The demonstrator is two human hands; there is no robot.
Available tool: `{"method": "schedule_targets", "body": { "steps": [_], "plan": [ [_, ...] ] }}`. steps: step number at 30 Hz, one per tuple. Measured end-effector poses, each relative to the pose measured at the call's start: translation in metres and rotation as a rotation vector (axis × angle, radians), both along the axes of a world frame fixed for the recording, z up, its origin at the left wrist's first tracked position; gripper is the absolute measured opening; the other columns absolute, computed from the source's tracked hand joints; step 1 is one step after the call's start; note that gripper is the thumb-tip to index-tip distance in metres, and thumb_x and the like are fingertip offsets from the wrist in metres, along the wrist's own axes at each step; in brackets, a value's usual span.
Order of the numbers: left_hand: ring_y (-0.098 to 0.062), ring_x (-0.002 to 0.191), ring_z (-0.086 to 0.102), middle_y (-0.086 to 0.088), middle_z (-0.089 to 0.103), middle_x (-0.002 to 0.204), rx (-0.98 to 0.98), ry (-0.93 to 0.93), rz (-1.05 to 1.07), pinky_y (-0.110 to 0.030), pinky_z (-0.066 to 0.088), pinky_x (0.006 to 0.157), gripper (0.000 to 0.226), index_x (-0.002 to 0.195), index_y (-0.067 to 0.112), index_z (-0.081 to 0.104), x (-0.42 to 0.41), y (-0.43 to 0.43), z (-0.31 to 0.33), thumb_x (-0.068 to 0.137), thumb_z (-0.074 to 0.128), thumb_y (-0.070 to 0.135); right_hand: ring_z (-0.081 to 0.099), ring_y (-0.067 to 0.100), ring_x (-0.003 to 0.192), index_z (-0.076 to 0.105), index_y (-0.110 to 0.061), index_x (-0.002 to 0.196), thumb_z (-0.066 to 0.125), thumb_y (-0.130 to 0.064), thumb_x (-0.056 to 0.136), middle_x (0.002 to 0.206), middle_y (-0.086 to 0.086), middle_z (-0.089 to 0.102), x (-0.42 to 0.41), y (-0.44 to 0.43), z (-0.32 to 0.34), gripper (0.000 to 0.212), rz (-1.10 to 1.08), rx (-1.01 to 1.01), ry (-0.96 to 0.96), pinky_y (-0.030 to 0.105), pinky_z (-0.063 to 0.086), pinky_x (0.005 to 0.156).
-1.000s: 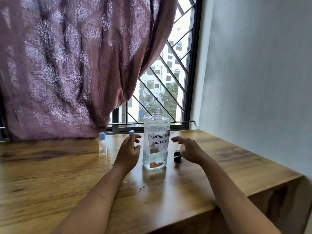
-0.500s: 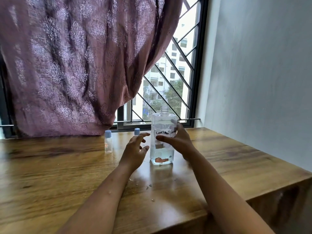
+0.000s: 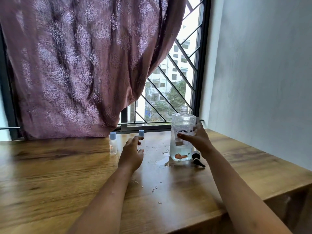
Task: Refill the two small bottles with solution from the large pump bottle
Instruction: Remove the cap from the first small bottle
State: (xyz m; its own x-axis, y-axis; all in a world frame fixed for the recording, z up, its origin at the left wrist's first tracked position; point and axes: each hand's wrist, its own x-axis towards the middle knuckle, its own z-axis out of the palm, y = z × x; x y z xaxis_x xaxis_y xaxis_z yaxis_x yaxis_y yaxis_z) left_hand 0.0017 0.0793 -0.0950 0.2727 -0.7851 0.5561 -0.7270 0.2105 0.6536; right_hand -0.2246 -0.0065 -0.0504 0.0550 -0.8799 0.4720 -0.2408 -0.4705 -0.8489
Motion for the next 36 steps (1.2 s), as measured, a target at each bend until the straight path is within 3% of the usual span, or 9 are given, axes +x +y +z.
{"method": "schedule_targets", "body": {
  "steps": [2,4,7,10,14,16,25,29,36],
  "plan": [
    [-0.023,0.096,0.058,-0.004,0.054,0.115,0.002,0.011,0.056,-0.033,0.049,0.083,0.041,0.124,0.021,0.051,0.005,0.000,0.001,0.086,0.057,0.006,0.046,0.025,0.124,0.031,-0.017,0.140,0.086,-0.042,0.058,0.137,0.012,0.046,0.013,0.015,0.003,0.102,-0.213,-0.212,-0.098,0.046,0.040,0.104],
    [-0.023,0.096,0.058,-0.005,0.055,0.113,-0.014,0.023,0.100,-0.036,0.052,0.081,0.039,0.120,0.021,0.054,0.009,0.001,0.001,0.086,0.054,0.004,0.051,0.023,0.113,0.044,-0.006,0.129,0.074,-0.025,0.077,0.123,0.012,0.052,0.029,0.034,0.011,0.064,-0.409,-0.571,-0.209,0.040,0.044,0.097],
    [-0.023,0.098,0.057,-0.007,0.057,0.114,-0.010,0.027,0.165,-0.031,0.047,0.081,0.035,0.115,0.018,0.058,0.016,-0.002,0.000,0.085,0.052,0.002,0.055,0.013,0.081,0.056,-0.006,0.102,0.059,-0.004,0.084,0.095,0.003,0.056,0.066,0.060,0.031,0.018,-0.206,-0.868,-0.171,0.018,0.047,0.072],
    [-0.024,0.100,0.057,-0.008,0.060,0.113,-0.007,0.034,0.233,-0.030,0.045,0.082,0.032,0.111,0.016,0.059,0.021,-0.005,0.000,0.084,0.052,0.003,0.058,0.016,0.074,0.060,-0.008,0.092,0.054,-0.001,0.084,0.088,0.007,0.061,0.108,0.056,0.031,0.013,0.057,-0.738,0.169,0.033,0.053,0.066],
    [-0.023,0.104,0.057,-0.007,0.060,0.114,0.016,0.025,0.266,-0.028,0.042,0.082,0.030,0.110,0.015,0.060,0.025,-0.007,-0.001,0.084,0.050,0.004,0.048,0.029,0.117,0.051,-0.010,0.125,0.056,-0.008,0.086,0.130,0.013,0.050,0.145,0.017,0.006,0.039,0.057,-0.417,0.480,0.037,0.038,0.102],
    [-0.024,0.107,0.055,-0.007,0.059,0.116,0.039,0.021,0.270,-0.031,0.043,0.086,0.031,0.109,0.017,0.060,0.027,-0.012,-0.001,0.083,0.049,0.006,0.041,0.031,0.126,0.043,-0.013,0.134,0.053,-0.014,0.090,0.139,0.013,0.043,0.152,-0.001,-0.005,0.046,0.078,-0.263,0.554,0.034,0.031,0.103],
    [-0.023,0.107,0.055,-0.001,0.060,0.120,0.080,0.003,0.180,-0.031,0.043,0.087,0.037,0.119,0.019,0.054,0.021,-0.022,-0.003,0.085,0.064,0.027,0.062,0.023,0.091,0.060,-0.009,0.111,0.067,-0.013,0.082,0.104,0.011,0.067,0.141,-0.007,-0.007,0.030,0.156,-0.209,0.461,0.030,0.046,0.078],
    [-0.022,0.104,0.058,0.003,0.061,0.117,0.061,0.037,0.141,-0.033,0.046,0.084,0.047,0.122,0.019,0.052,0.021,-0.015,-0.001,0.082,0.069,0.036,0.059,0.012,0.083,0.061,-0.010,0.112,0.069,-0.013,0.081,0.099,0.004,0.064,0.131,0.014,0.006,0.032,0.200,-0.210,0.415,0.014,0.043,0.065],
    [-0.013,0.074,0.063,0.002,0.066,0.080,0.143,0.171,-0.196,-0.024,0.053,0.068,0.027,0.089,0.020,0.066,0.009,-0.006,0.001,0.070,0.081,0.032,0.061,0.012,0.075,0.065,-0.012,0.101,0.071,-0.018,0.080,0.089,-0.003,0.063,0.095,0.034,-0.007,0.024,0.178,-0.189,0.335,0.013,0.043,0.059]
  ]
}}
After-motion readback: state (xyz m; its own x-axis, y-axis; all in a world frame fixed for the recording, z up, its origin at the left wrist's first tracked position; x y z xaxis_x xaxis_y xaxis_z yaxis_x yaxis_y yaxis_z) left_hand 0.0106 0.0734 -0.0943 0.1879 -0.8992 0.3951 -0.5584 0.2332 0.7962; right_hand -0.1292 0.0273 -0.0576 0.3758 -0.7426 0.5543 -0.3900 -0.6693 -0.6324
